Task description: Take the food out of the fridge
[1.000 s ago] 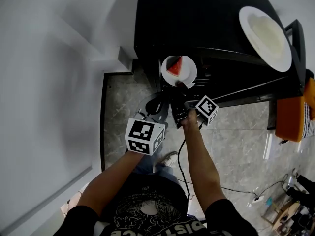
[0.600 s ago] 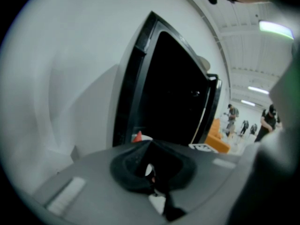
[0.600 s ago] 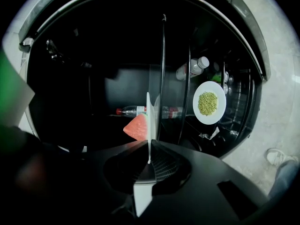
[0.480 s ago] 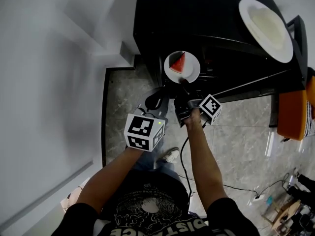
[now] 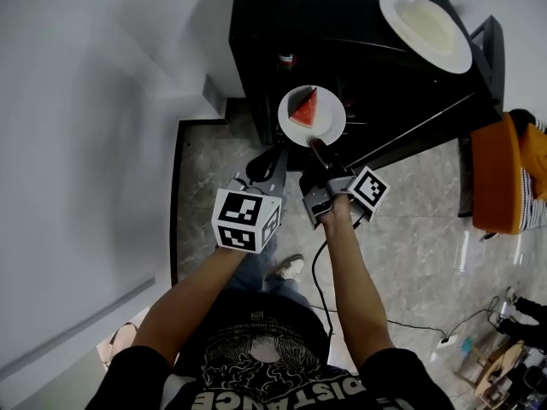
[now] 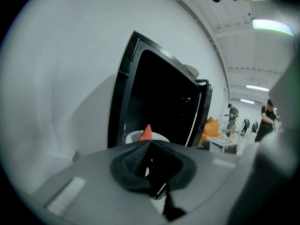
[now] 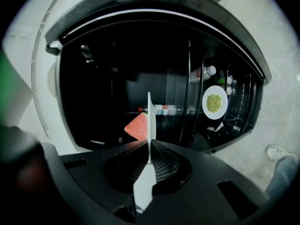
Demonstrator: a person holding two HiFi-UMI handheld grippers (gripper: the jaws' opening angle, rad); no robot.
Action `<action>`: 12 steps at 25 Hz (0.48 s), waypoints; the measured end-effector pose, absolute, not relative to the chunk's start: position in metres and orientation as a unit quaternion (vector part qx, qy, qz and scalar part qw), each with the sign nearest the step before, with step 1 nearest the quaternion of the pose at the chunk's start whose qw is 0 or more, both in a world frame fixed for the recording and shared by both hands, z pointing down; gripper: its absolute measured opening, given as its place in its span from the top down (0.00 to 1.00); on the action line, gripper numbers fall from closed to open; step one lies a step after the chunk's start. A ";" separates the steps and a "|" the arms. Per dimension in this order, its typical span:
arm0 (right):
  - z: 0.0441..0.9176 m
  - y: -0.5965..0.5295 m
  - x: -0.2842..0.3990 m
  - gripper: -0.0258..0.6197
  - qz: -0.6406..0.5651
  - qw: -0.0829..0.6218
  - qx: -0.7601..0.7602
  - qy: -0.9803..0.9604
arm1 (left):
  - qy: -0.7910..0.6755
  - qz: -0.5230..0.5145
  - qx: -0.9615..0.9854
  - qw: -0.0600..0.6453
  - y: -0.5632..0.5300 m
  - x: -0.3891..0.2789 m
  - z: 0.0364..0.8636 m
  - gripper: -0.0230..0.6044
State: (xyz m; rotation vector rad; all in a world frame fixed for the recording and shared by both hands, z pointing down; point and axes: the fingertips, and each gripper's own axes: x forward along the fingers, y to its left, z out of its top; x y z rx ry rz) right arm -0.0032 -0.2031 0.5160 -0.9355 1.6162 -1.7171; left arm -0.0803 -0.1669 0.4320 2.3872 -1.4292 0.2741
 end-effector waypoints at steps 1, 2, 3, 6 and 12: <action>0.510 -0.195 -0.003 0.94 -0.646 0.298 -0.350 0.610 | -0.505 0.094 0.841 0.168 -0.163 -0.081 0.429 0.96; 0.503 -0.186 -0.002 0.94 -0.646 0.298 -0.348 0.611 | -0.508 0.091 0.841 0.164 -0.158 -0.080 0.425 0.96; 0.494 -0.175 -0.001 0.94 -0.647 0.298 -0.345 0.611 | -0.510 0.088 0.840 0.159 -0.151 -0.080 0.419 0.96; 0.454 -0.136 0.005 0.94 -0.652 0.289 -0.338 0.614 | -0.519 0.086 0.838 0.146 -0.125 -0.076 0.389 0.96; 0.401 -0.097 0.016 0.94 -0.658 0.273 -0.320 0.624 | -0.532 0.088 0.833 0.120 -0.105 -0.082 0.364 0.96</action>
